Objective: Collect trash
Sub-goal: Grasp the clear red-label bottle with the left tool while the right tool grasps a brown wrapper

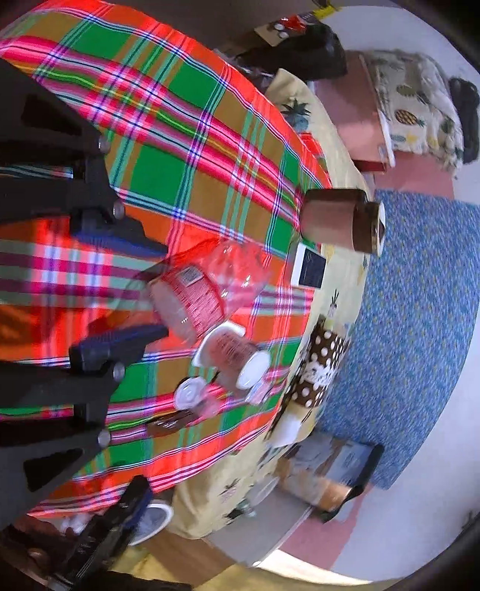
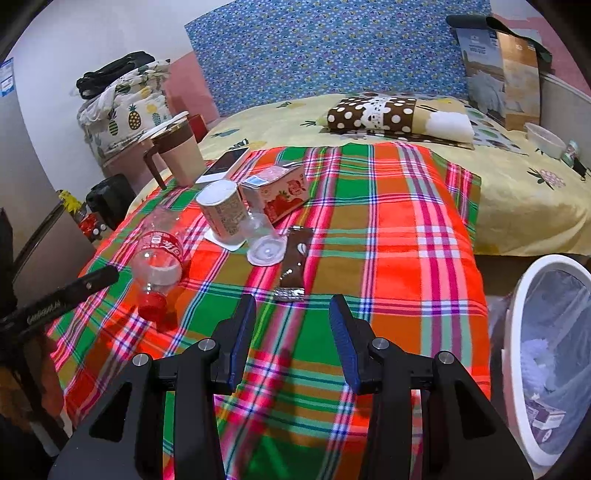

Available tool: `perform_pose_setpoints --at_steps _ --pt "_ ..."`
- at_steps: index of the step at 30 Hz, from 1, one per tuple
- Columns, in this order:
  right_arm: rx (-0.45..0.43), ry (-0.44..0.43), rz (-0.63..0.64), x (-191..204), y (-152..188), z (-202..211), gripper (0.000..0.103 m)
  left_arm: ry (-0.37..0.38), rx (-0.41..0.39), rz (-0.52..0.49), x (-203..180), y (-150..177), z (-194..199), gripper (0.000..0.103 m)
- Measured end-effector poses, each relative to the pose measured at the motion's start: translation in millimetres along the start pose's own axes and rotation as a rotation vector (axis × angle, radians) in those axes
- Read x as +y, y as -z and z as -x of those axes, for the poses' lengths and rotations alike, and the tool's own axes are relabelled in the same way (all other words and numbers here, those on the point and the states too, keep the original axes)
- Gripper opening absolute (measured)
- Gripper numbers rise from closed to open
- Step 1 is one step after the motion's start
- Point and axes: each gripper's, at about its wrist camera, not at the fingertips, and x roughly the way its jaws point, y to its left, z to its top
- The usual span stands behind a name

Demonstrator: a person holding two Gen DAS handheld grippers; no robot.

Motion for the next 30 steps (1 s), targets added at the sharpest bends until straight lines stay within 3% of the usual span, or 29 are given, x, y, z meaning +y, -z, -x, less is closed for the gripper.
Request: perform_pose_setpoints --at_steps 2,5,12,24,30 --pt "-0.004 -0.002 -0.003 0.8 -2.4 -1.2 0.044 0.017 0.002 0.031 1.2 -8.1 -6.9 0.056" --pt "-0.009 0.004 -0.005 1.6 -4.9 -3.0 0.044 0.037 -0.004 0.059 -5.6 -18.2 -19.2 0.056" --pt "-0.003 0.017 -0.005 1.4 -7.1 -13.5 0.048 -0.011 0.046 0.09 -12.7 -28.5 -61.5 0.06" --pt "0.028 0.006 0.006 3.6 -11.2 -32.5 0.048 0.011 0.057 0.001 6.3 -29.4 -47.8 0.062" --pt "0.046 0.017 0.01 3.9 -15.0 -42.9 0.048 0.029 0.087 -0.02 -5.1 -33.9 -65.3 0.063"
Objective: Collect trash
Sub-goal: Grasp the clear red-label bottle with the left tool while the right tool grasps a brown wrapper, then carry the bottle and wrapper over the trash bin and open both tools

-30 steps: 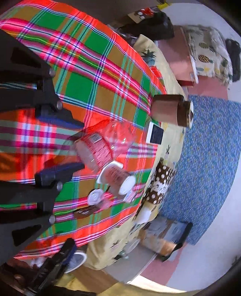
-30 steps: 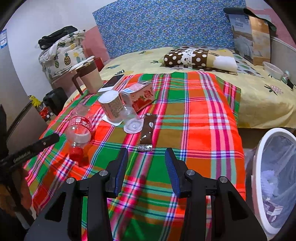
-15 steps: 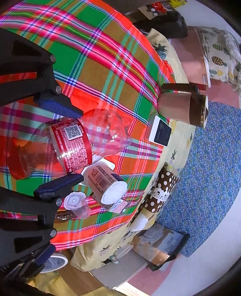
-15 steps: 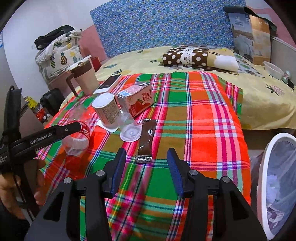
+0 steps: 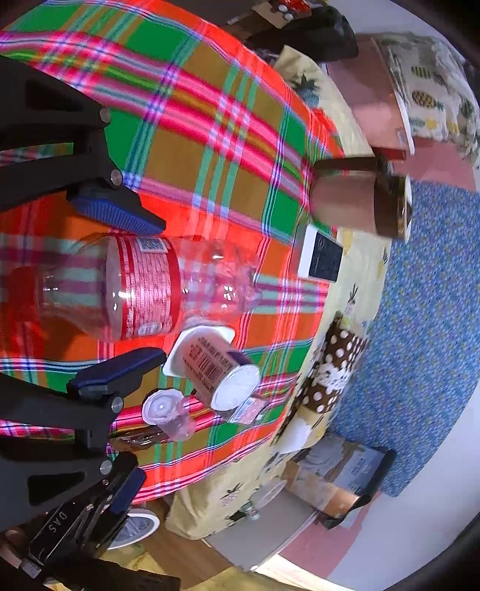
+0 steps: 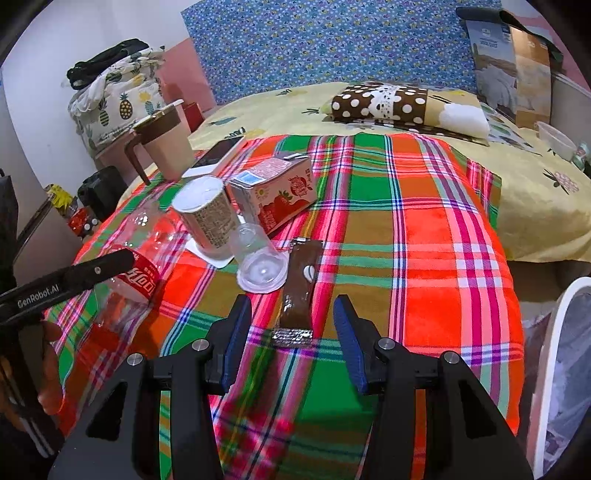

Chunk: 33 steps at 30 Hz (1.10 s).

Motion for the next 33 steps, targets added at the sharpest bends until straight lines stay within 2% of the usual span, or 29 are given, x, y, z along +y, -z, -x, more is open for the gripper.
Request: perform_pose_setpoints --at_steps 7,10,14,22,33 --pt "0.041 0.011 0.019 4.6 1.1 -13.0 0.048 -0.009 0.042 -0.013 -0.3 1.3 -21.7 0.062" --pt "0.053 0.009 0.023 4.6 0.9 -16.9 0.048 0.013 0.037 -0.01 2.7 4.0 -21.2 0.062" --pt "0.062 0.004 0.012 1.4 0.9 -18.7 0.024 0.047 0.011 -0.023 2.3 8.3 -12.8 0.061" --pt "0.042 -0.003 -0.006 -1.2 8.4 -3.0 0.023 0.1 -0.02 -0.081 -13.9 24.7 11.6 0.061" --pt "-0.008 -0.006 -0.048 -10.6 25.2 35.3 0.023 0.149 -0.015 -0.138 -42.2 50.2 38.0 0.061"
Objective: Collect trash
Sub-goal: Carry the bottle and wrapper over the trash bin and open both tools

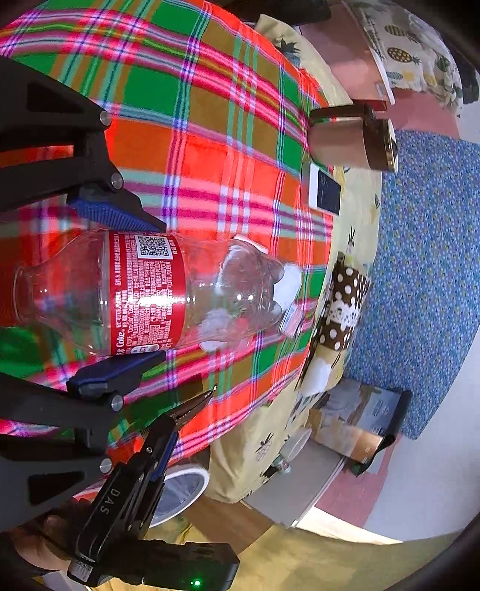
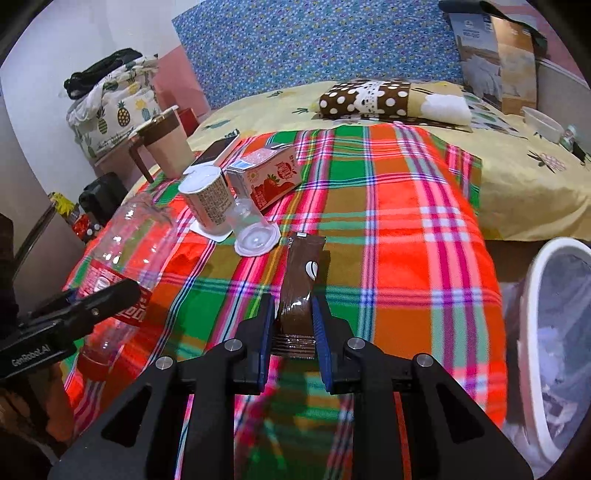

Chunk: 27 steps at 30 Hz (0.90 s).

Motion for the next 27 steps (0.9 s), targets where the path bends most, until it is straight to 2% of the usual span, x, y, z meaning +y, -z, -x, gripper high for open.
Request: perform_pose_setpoints --at_steps 14,27 --pt "-0.073 0.048 -0.063 -21.2 16.4 40.4 0.023 0.085 0.022 -0.092 -58.4 18.1 9.7 0.061" --pt "-0.131 0.147 -0.164 -74.1 35.2 74.2 0.023 0.187 0.055 -0.23 -136.5 21.3 -10.7 0.061"
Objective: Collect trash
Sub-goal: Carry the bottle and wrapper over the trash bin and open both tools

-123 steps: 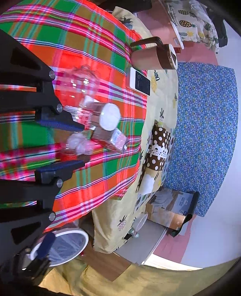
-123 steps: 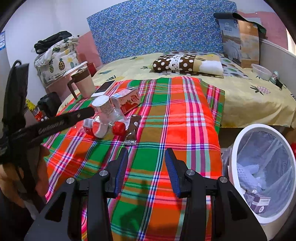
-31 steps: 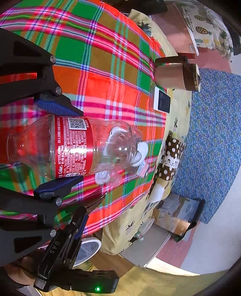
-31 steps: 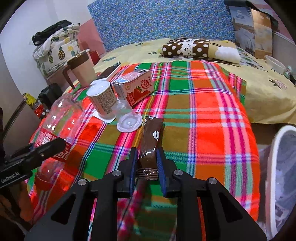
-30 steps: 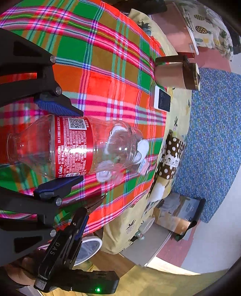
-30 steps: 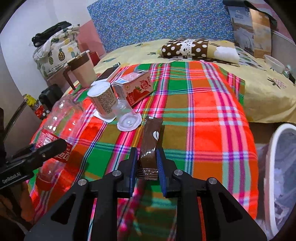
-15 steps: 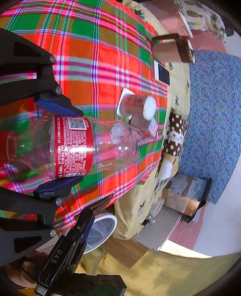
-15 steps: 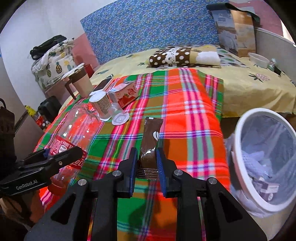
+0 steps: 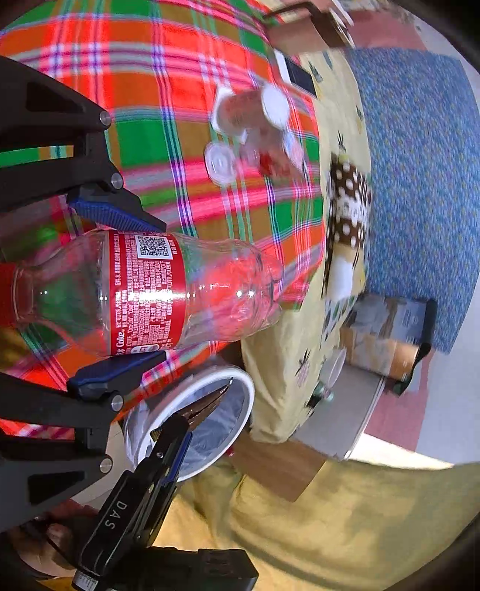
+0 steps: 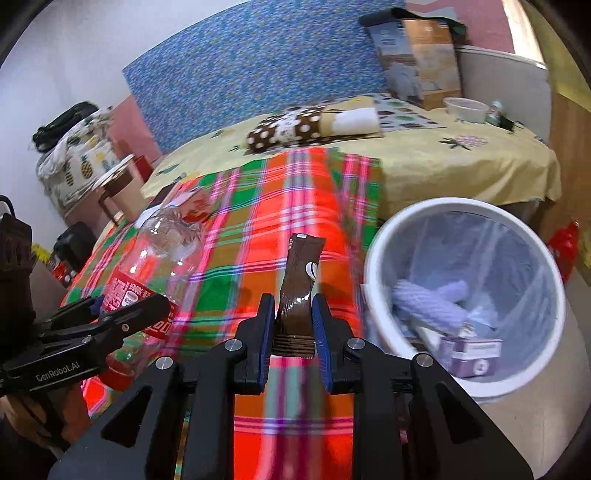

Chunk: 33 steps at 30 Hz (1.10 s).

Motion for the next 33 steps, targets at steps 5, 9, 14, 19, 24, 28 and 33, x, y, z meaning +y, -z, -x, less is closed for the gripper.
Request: perform_pose_setpoints --at_steps 5,9,14,19,24,28,33 --pt "-0.009 0.049 -0.051 -31.1 2.3 8.4 0.023 0.051 0.027 -0.051 -31.3 -7.6 -22.1 0.061" --pt "-0.013 0.09 -0.094 -54.1 4.9 13.0 0.023 0.089 0.045 -0.098 -56.5 -11.9 -38.3 0.061" --pt "-0.007 0.129 -0.139 -74.6 9.0 14.9 0.023 0.122 0.069 -0.147 -81.8 -17.7 -58.3 0.061" --pt "0.0 0.157 -0.163 -89.9 12.6 18.6 0.023 0.156 0.088 -0.187 -104.8 -23.0 -77.9 0.061" --pt "0.011 0.178 -0.178 -99.7 14.6 19.1 0.023 0.184 0.122 -0.198 -118.9 -27.2 -99.9 0.061" --pt "0.025 0.185 -0.197 -109.4 16.7 18.2 0.023 0.202 0.147 -0.217 -131.6 -27.6 -114.6 0.061" --pt "0.047 0.201 -0.21 -115.8 18.6 15.3 0.024 0.226 0.174 -0.238 -139.8 -29.2 -128.3 0.062"
